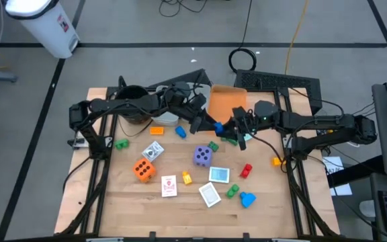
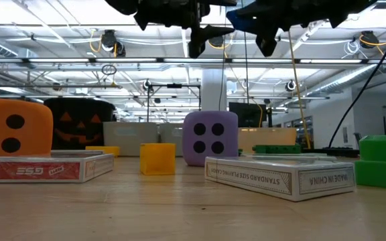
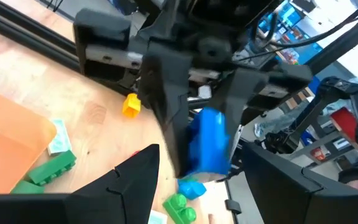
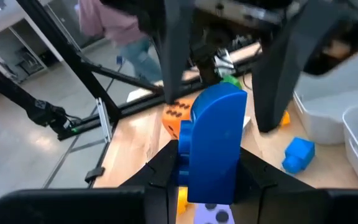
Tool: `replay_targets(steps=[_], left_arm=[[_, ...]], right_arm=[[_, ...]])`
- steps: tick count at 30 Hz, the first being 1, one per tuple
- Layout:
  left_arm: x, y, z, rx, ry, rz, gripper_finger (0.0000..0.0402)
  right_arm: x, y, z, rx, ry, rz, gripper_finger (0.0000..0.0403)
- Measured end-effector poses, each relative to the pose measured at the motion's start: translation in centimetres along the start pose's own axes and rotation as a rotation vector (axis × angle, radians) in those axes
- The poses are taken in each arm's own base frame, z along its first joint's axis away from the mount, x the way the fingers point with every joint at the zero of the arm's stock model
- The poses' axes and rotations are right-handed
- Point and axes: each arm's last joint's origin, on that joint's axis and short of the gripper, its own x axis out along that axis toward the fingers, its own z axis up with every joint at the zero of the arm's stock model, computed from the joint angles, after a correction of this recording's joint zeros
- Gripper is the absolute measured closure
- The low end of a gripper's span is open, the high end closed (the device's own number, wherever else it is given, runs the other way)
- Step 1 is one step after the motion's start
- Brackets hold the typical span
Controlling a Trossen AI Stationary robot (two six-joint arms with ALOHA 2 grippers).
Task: Pick & Place Toys
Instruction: Put the top right blue game piece into the orange bin
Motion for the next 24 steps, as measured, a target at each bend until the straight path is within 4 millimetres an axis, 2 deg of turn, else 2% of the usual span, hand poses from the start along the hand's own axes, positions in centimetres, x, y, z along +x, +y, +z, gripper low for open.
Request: replay_targets(steps=[10,13,20,24], left_arm=[[-0.01,0.14,0.00,0.015,-0.017,0.045,0.0167],[0.03,0.08,-0.03,0.018,-0.016,0.043,0.0194],[0.29,-0.35,-0.25,0.045,-0.008,0.033,0.0283],[0.28,-0.36,-0.24,0.070,-0.008,0.031,0.0313]], right_arm=[[-0.04,-0.18,-0.16,0.009,0.018,-0.012,0.0321],[-0.04,-0.18,-0.16,0.009,0.018,-0.012,0.0321],[-0.04,-0.19,-0.17,0.010,0.018,-0.014,0.0321],[-0.04,-0.20,-0.17,0.011,0.019,-0.015,0.0321]])
